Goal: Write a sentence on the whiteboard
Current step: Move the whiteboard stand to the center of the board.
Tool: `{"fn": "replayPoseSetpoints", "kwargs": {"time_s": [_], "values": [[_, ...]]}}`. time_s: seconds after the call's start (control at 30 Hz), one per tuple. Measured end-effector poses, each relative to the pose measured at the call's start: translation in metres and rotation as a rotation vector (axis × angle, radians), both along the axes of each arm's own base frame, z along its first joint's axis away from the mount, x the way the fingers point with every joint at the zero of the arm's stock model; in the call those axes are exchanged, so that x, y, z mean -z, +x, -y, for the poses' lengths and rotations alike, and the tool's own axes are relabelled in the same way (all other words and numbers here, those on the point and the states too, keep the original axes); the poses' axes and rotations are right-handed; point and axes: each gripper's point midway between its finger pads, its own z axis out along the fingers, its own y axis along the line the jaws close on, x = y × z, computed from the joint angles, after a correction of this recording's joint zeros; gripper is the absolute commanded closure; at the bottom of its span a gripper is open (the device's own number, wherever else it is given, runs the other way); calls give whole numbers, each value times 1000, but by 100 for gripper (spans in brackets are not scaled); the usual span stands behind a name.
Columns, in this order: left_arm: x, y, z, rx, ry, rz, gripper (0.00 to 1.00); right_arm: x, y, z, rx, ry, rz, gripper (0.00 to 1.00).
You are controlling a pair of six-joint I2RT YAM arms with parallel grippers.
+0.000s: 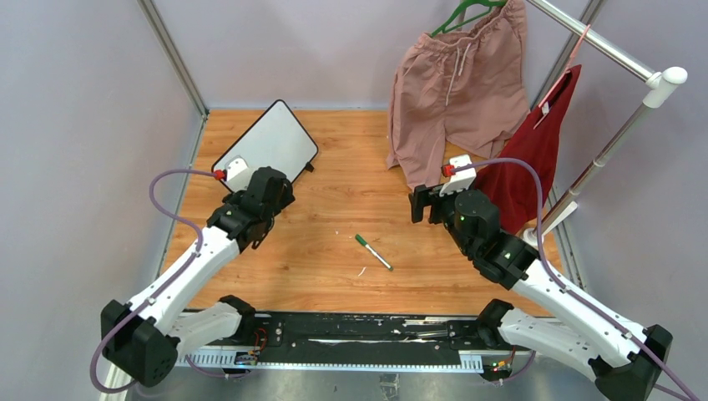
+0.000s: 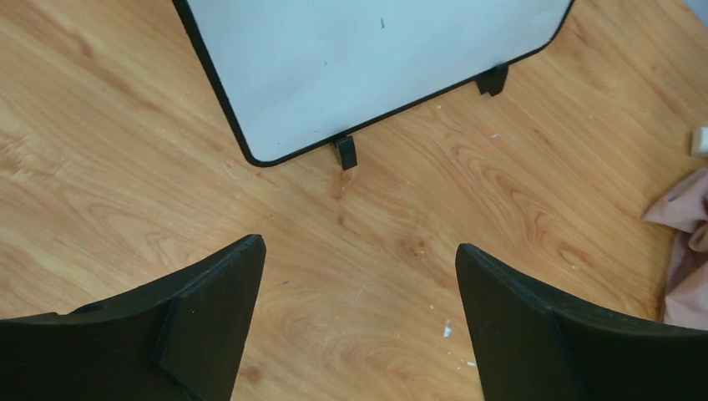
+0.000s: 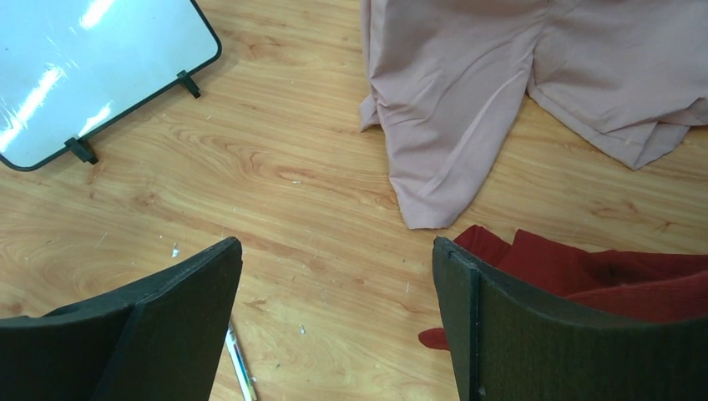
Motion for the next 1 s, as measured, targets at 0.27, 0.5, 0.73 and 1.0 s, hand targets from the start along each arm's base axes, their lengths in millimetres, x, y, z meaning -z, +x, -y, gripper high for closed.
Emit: {"fn": "replayPoseSetpoints", "kwargs": {"time_s": [0.27,0.5,0.73,1.0], "values": [[22,18,11,-83,1,-60,26,11,-1,-5,-18,0,-29,14],[56,37,19,-135,47,-147,31,13,-2,-4,-18,-4,-33,14],[73,55,24,-163,95,-179,38,14,-3,-3,-18,-5,-34,14],[93,62,26,-181,115,-214,44,16,-3,-4,-21,-6,-37,14]]}}
